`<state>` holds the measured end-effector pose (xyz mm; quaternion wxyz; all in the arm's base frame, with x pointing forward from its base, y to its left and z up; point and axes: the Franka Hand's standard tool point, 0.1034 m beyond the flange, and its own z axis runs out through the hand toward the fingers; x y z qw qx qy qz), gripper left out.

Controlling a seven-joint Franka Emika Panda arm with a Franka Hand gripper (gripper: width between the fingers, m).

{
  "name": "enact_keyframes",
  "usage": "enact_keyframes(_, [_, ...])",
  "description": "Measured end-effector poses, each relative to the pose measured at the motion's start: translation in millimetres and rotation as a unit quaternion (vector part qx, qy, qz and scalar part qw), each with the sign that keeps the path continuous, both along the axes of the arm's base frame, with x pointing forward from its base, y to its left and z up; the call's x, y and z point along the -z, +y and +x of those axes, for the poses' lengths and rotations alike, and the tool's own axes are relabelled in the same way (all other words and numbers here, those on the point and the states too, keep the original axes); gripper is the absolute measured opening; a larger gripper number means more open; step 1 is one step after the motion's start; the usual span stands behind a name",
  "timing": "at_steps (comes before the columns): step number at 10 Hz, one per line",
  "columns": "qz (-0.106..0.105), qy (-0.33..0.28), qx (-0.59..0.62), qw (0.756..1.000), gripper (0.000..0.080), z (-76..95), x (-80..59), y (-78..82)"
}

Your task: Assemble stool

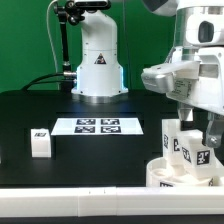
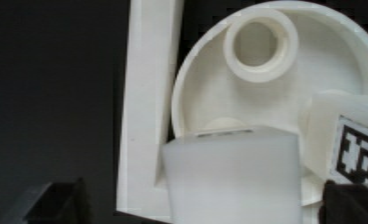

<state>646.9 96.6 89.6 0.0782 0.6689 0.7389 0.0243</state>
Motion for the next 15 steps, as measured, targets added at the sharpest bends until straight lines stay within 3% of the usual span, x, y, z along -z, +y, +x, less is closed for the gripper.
enact_keyframes(4, [0.0, 0.004, 0.006, 1.0, 0.0648, -3.3, 5.4, 1.6])
enact_keyframes(6, [0.0, 0.004, 0.007, 1.0, 0.0424, -3.2, 5.3, 0.7])
enact_keyframes(7, [0.0, 0.005, 0.007, 1.0, 0.0424, -3.6, 5.6, 0.1])
enact_keyframes(8, [0.001, 0.005, 0.012, 1.0, 0.0336, -3.7, 5.7, -0.5])
enact_keyframes(11, [0.007, 0.004, 0.058, 0.998, 0.0336, -4.4, 6.2, -1.0])
enact_keyframes(15, [0.025, 0.0, 0.208, 0.978, 0.0337, -7.1, 7.0, -1.0])
